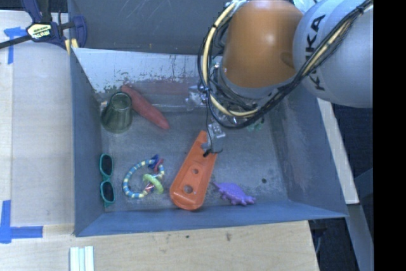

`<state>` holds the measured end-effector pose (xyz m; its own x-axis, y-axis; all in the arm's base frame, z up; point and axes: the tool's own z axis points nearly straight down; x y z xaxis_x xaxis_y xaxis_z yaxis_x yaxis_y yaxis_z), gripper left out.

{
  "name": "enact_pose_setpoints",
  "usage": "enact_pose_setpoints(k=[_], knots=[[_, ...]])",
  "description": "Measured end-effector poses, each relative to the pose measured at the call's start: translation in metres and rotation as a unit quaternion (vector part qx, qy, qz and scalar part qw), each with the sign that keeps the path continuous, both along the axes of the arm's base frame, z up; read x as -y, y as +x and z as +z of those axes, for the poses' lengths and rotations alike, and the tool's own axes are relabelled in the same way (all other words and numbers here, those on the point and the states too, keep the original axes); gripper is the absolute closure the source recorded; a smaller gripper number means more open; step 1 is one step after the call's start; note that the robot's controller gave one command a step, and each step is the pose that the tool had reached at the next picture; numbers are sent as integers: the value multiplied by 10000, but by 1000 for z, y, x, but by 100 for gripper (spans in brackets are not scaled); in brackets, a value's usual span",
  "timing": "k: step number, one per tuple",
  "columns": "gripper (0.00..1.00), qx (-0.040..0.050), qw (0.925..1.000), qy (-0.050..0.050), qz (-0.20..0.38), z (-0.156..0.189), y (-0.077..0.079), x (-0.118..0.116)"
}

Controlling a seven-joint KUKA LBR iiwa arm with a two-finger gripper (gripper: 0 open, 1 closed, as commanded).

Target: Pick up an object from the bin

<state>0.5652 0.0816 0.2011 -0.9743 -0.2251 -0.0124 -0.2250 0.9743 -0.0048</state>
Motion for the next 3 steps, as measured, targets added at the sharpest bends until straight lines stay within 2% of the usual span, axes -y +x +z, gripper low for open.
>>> enact_pose_setpoints(k=[1, 2, 3], knots=[[0, -43, 9979, 24, 649, -50, -9, 5], [100, 15, 9933, -12, 1158, -126, -9, 23], [100, 15, 9933, -11, 1156, -126, -9, 23]])
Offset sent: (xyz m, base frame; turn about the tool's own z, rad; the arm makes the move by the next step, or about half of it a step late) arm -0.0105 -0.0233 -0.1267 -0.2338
